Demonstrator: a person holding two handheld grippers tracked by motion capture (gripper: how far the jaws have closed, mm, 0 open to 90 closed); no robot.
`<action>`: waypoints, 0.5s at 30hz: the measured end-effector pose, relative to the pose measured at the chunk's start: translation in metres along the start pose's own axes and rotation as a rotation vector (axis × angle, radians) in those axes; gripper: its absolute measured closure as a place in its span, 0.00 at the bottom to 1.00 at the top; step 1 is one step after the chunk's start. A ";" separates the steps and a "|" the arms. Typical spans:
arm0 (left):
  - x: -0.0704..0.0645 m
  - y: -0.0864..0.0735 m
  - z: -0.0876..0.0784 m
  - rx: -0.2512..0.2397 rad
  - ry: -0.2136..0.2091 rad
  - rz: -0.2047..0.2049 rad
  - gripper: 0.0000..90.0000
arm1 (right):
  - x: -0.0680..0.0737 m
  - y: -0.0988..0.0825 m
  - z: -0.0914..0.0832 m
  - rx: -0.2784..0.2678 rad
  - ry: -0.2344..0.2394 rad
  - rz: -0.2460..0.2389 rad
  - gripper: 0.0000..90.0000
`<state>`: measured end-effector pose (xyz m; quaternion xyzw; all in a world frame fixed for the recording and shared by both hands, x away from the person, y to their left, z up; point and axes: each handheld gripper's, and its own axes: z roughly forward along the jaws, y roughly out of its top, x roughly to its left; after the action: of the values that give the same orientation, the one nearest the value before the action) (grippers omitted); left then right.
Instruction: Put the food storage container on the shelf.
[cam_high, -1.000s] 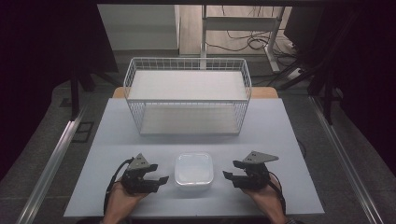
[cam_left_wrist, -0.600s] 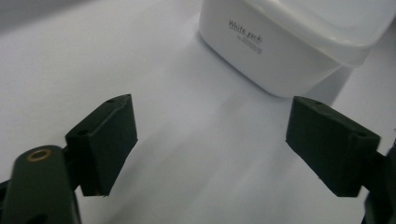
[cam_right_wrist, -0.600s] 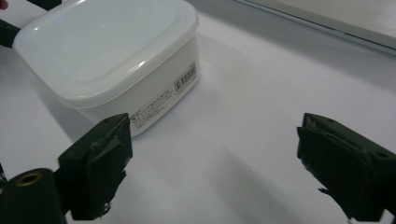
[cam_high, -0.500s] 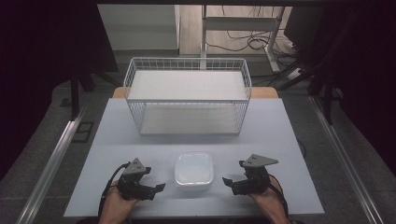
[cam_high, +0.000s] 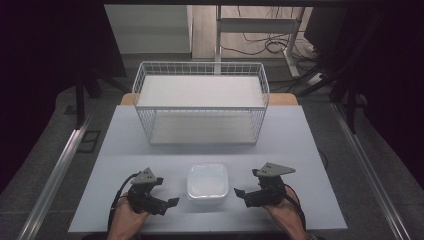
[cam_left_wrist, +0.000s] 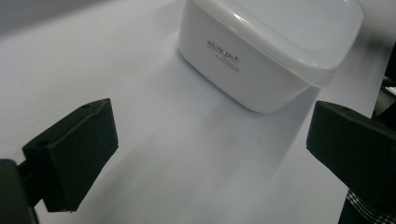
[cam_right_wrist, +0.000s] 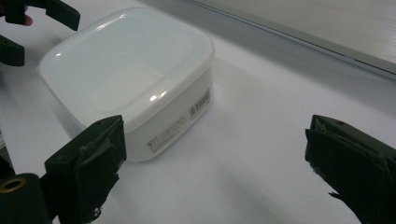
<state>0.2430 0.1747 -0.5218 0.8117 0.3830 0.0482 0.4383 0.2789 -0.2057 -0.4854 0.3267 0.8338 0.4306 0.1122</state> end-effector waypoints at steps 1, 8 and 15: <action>0.000 0.000 0.000 0.000 0.000 0.000 0.02 | 0.001 0.001 0.001 0.002 0.006 -0.003 0.05; -0.009 0.019 0.003 -0.024 -0.042 0.013 0.04 | 0.009 0.014 0.012 0.041 0.075 0.041 0.02; -0.013 0.039 0.016 -0.014 -0.088 0.012 0.10 | 0.015 0.027 0.023 0.095 0.125 0.081 0.15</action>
<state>0.2628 0.1423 -0.4991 0.8122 0.3582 0.0180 0.4601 0.2900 -0.1705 -0.4764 0.3376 0.8447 0.4144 0.0272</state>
